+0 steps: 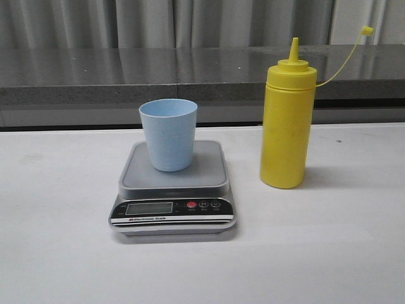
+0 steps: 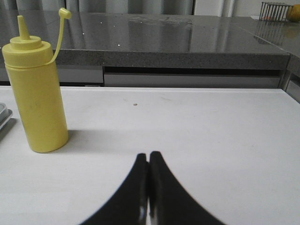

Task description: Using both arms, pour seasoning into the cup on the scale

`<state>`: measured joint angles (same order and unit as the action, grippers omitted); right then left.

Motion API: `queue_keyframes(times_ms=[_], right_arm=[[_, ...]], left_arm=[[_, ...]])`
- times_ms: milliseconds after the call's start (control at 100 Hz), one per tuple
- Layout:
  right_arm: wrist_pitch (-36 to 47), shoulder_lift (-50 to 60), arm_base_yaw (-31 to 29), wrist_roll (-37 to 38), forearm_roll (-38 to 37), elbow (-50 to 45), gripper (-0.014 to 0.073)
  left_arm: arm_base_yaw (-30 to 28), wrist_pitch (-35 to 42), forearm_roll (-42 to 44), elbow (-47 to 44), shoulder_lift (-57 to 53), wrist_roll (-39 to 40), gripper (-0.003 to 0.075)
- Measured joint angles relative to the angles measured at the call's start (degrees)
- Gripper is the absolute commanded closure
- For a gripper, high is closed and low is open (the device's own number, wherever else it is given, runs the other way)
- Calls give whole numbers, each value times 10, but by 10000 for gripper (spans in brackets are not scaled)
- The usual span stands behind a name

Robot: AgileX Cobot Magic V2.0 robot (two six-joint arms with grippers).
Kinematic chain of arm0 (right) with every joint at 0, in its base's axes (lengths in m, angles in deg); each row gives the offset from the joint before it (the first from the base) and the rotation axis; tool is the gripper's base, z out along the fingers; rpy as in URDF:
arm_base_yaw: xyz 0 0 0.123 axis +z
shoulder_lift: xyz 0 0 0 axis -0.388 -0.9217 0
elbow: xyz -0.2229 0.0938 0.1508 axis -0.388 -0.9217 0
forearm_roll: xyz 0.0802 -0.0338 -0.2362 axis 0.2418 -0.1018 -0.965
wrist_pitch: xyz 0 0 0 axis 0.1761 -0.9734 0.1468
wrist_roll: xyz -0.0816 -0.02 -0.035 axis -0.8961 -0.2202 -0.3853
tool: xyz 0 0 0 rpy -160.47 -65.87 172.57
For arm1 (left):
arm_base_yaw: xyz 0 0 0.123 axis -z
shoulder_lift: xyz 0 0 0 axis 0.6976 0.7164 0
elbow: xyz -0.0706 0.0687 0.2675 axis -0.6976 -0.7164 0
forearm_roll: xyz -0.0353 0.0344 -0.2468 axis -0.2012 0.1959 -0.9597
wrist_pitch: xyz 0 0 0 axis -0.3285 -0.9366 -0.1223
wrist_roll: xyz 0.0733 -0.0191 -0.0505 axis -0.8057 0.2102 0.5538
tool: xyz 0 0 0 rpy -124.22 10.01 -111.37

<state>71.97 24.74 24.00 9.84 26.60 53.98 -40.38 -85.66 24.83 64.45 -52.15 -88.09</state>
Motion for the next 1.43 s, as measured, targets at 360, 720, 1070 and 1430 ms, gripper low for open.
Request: queue_keyframes(times_ms=[360, 720, 1070, 1430], right_arm=[[0, 0, 0, 0, 0, 0, 661], [0, 1, 0, 0, 0, 0, 661], [0, 1, 0, 0, 0, 0, 661], [0, 1, 0, 0, 0, 0, 661]], left_arm=[[-71, 86, 6, -129, -88, 1, 710], [-74, 108, 6, -153, -100, 2, 710], [-74, 132, 6, -153, -100, 3, 710], [-74, 132, 6, -153, -100, 3, 710]])
